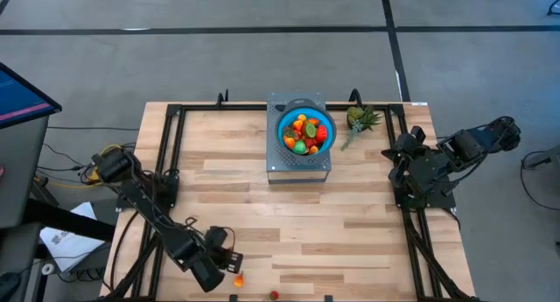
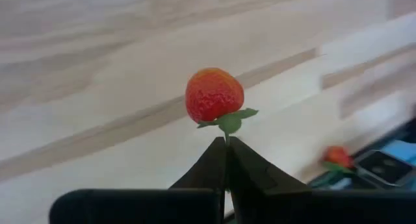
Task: Pick & Place Fruit
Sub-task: Put the top strawberry into the strainer bowl
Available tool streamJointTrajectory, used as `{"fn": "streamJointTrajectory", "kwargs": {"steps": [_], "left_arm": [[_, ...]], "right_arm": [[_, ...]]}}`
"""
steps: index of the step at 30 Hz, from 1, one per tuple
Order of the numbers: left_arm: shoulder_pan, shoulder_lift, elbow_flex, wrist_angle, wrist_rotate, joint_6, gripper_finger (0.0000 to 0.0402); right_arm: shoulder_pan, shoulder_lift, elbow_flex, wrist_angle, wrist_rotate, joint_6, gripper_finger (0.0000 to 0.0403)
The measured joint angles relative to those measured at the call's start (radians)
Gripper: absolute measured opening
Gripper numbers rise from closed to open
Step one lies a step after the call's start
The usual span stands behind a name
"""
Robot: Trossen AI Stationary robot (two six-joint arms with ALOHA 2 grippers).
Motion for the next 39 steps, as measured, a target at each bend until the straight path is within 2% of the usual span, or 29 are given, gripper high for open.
{"fn": "streamJointTrajectory", "kwargs": {"steps": [7, 17, 22, 27, 33, 39], "left_arm": [[0.046, -0.064, 0.0, 0.005, -0.09, 0.132, 0.0001], [0.183, -0.181, 0.0, 0.079, -0.232, 0.459, 0.0001], [0.262, -0.247, 0.0, 0.189, -0.351, 0.66, 0.0001], [0.352, -0.277, 0.0, 0.377, -0.442, 0.94, 0.0001], [0.471, -0.276, 0.0, 0.607, -0.468, 1.207, 0.0001], [0.578, -0.276, 0.0, 0.75, -0.464, 1.374, 0.0001]], "right_arm": [[0.0, 0.0, 0.0, 0.0, 0.0, -0.002, 0.0], [0.0, 0.0, 0.0, 0.0, 0.0, -0.002, 0.0], [0.0, 0.0, 0.0, 0.0, 0.0, -0.002, 0.0], [0.0, 0.0, 0.0, 0.0, 0.0, -0.002, 0.0], [0.0, 0.0, 0.0, 0.0, 0.0, 0.0, 0.0], [0.0, 0.0, 0.0, 0.0, 0.0, 0.0, 0.0]]}}
